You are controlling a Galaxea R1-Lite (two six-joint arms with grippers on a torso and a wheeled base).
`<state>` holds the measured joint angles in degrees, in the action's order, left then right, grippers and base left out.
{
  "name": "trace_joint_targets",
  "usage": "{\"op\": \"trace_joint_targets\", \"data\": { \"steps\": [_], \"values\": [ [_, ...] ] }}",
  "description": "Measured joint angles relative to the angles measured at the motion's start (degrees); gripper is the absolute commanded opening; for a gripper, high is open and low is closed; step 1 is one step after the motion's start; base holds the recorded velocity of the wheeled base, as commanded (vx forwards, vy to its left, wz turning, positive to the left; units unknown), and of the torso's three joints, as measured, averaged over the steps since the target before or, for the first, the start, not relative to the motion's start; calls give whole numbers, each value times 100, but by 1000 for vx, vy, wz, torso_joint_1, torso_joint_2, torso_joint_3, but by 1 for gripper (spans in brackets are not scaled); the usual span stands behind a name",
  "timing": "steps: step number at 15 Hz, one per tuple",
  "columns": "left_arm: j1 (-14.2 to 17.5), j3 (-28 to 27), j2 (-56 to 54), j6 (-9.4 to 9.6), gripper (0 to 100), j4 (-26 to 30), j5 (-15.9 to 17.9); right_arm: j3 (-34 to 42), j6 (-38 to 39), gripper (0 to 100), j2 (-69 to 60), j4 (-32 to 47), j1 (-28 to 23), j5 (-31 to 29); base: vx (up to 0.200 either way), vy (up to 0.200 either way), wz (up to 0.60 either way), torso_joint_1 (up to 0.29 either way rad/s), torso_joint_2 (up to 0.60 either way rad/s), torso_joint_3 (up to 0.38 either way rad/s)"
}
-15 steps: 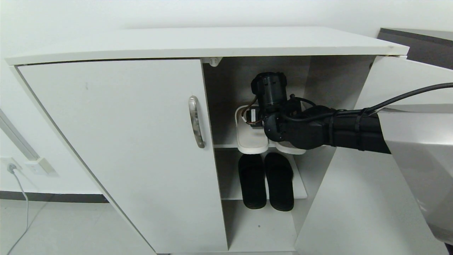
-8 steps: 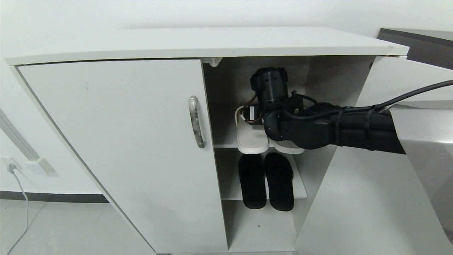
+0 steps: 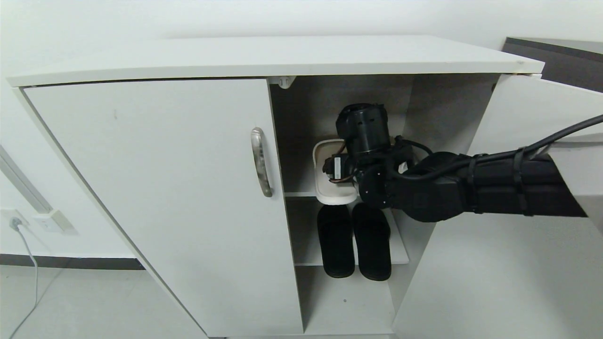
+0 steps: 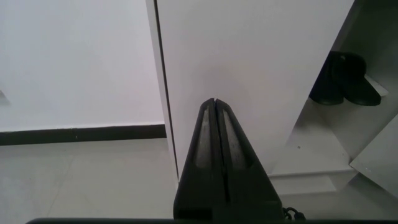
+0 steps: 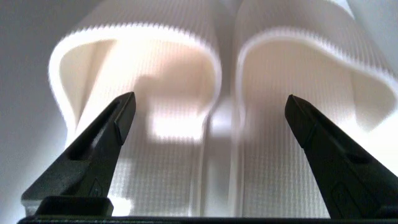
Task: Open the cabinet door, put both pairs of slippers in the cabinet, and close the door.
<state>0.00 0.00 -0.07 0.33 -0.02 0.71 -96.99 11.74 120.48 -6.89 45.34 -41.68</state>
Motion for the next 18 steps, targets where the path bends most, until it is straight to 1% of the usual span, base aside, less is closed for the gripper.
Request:
{"op": "trace_joint_targets", "data": {
  "steps": [7,9,10,12,18],
  "values": [
    [0,0,0,0,0,0,0,1863,-11,100,-944,-1226,592,7,0,0,0,0,0,0],
    [0,0,0,2,0,2,0,2466,-15,100,-1165,-1927,684,29,0,0,0,0,0,0],
    [0,0,0,0,0,2,-2,2720,-20,0,-1241,-2246,706,41,0,0,0,0,0,0],
    [0,0,0,0,0,2,0,3082,-50,0,-1331,-2536,725,71,0,0,0,0,0,0],
    [0,0,0,0,0,0,-2,3238,-63,0,-1376,-2554,850,74,0,0,0,0,0,0]
  ]
}}
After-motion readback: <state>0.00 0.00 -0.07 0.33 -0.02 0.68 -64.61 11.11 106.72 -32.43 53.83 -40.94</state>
